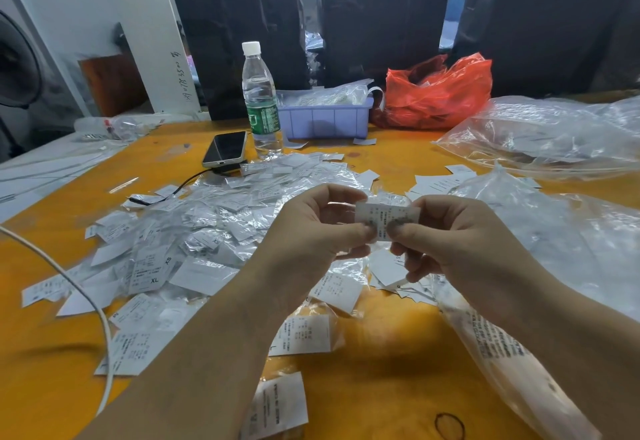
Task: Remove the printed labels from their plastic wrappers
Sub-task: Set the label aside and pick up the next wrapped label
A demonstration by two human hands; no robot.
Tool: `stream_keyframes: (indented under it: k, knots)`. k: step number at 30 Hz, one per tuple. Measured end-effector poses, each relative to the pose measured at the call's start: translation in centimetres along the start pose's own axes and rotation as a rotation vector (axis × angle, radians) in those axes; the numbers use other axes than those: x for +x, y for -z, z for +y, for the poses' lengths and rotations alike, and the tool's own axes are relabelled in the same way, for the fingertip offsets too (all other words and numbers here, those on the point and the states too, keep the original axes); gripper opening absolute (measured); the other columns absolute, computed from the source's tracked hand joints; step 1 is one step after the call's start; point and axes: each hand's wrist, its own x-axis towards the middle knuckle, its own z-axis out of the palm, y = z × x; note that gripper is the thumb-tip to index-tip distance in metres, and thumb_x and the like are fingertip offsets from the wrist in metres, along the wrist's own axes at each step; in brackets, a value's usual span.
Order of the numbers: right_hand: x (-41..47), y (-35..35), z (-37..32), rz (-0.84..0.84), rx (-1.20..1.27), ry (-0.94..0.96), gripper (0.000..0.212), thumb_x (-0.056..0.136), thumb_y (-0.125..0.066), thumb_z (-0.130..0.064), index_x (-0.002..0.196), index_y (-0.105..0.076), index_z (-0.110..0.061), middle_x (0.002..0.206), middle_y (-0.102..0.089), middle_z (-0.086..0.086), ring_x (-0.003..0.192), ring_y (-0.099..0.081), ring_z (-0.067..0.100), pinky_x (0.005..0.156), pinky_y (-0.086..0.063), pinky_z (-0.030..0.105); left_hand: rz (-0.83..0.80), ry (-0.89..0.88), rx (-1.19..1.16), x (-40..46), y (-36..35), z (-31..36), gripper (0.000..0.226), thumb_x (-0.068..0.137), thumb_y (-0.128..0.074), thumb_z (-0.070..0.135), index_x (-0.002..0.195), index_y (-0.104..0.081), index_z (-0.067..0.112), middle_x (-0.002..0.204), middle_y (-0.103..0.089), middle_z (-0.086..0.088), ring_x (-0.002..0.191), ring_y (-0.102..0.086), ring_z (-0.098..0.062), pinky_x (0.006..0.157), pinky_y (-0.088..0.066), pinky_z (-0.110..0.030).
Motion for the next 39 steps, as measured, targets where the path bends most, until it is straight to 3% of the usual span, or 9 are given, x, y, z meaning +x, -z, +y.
stream_keyframes:
  k: [6, 9, 12, 16, 21, 29, 35, 39]
  knots:
    - [0.04, -0.05, 0.01, 0.012, 0.042, -0.015, 0.006, 0.088, -0.065, -0.006, 0.084, -0.071, -0.006, 0.062, -0.065, 0.005, 0.052, -0.058, 0.016, 0.048, -0.052, 0.027, 0.006, -0.015, -0.069, 0.07, 0.07, 0.16, 0.039, 0.062, -0.077, 0.002, 0.099, -0.064, 0.009, 0.088, -0.074, -0.011, 0.081, -0.073, -0.027, 0.065, -0.059, -0.027]
    - [0.02, 0.10, -0.06, 0.020, 0.006, -0.007, 0.012, 0.087, -0.065, -0.003, 0.077, -0.071, -0.006, 0.057, -0.061, 0.005, 0.048, -0.054, 0.014, 0.045, -0.047, 0.025, 0.024, -0.022, -0.083, 0.13, 0.14, 0.19, 0.033, 0.069, -0.075, -0.003, 0.098, -0.064, 0.009, 0.086, -0.074, -0.010, 0.084, -0.073, -0.028, 0.066, -0.060, -0.029]
    - [-0.09, -0.03, 0.02, -0.030, -0.036, -0.004, 0.013, 0.086, -0.067, -0.004, 0.076, -0.072, -0.008, 0.056, -0.060, 0.004, 0.048, -0.052, 0.013, 0.045, -0.045, 0.024, 0.029, -0.049, 0.035, 0.03, -0.07, 0.09, 0.029, 0.076, -0.073, -0.006, 0.097, -0.065, 0.012, 0.084, -0.075, -0.005, 0.083, -0.073, -0.020, 0.067, -0.060, -0.027]
    - [-0.21, -0.18, -0.10, -0.043, -0.009, 0.004, 0.010, 0.088, -0.065, -0.007, 0.083, -0.073, -0.008, 0.060, -0.063, 0.004, 0.051, -0.056, 0.014, 0.048, -0.049, 0.025, 0.023, -0.057, 0.087, -0.16, -0.23, 0.16, 0.030, 0.076, -0.075, -0.005, 0.097, -0.066, 0.014, 0.086, -0.075, -0.005, 0.082, -0.073, -0.018, 0.065, -0.058, -0.024]
    - [-0.23, 0.09, -0.11, 0.089, 0.033, 0.053, 0.006, 0.084, -0.069, -0.001, 0.082, -0.070, -0.007, 0.063, -0.067, 0.003, 0.053, -0.059, 0.016, 0.050, -0.051, 0.026, 0.030, -0.043, 0.012, -0.13, -0.14, 0.28, 0.031, 0.074, -0.075, -0.006, 0.096, -0.066, 0.013, 0.087, -0.074, -0.009, 0.084, -0.073, -0.021, 0.065, -0.058, -0.027]
    - [-0.34, 0.00, -0.07, 0.063, -0.001, 0.071, 0.009, 0.083, -0.068, -0.001, 0.081, -0.073, -0.009, 0.064, -0.068, 0.006, 0.055, -0.063, 0.019, 0.054, -0.055, 0.027, 0.062, -0.049, 0.062, -0.16, -0.50, -0.01, 0.035, 0.072, -0.078, -0.005, 0.099, -0.067, 0.014, 0.079, -0.073, 0.000, 0.074, -0.072, -0.013, 0.065, -0.059, -0.025]
    - [-0.51, -0.42, 0.01, -0.003, -0.101, 0.111, 0.012, 0.083, -0.069, -0.003, 0.085, -0.074, -0.014, 0.068, -0.069, 0.002, 0.058, -0.065, 0.019, 0.055, -0.055, 0.027, 0.081, -0.030, 0.133, -0.08, -0.19, 0.04, 0.037, 0.069, -0.082, 0.003, 0.101, -0.067, 0.014, 0.083, -0.076, -0.002, 0.073, -0.073, -0.011, 0.056, -0.050, -0.013]
    - [-0.54, -0.44, 0.01, 0.026, -0.147, 0.127, 0.013, 0.082, -0.071, -0.002, 0.088, -0.071, -0.014, 0.069, -0.070, 0.001, 0.056, -0.064, 0.018, 0.053, -0.057, 0.028, 0.011, -0.002, 0.169, -0.01, 0.03, 0.01, 0.042, 0.065, -0.083, 0.003, 0.102, -0.067, 0.015, 0.085, -0.077, -0.003, 0.080, -0.074, -0.015, 0.065, -0.055, -0.018]
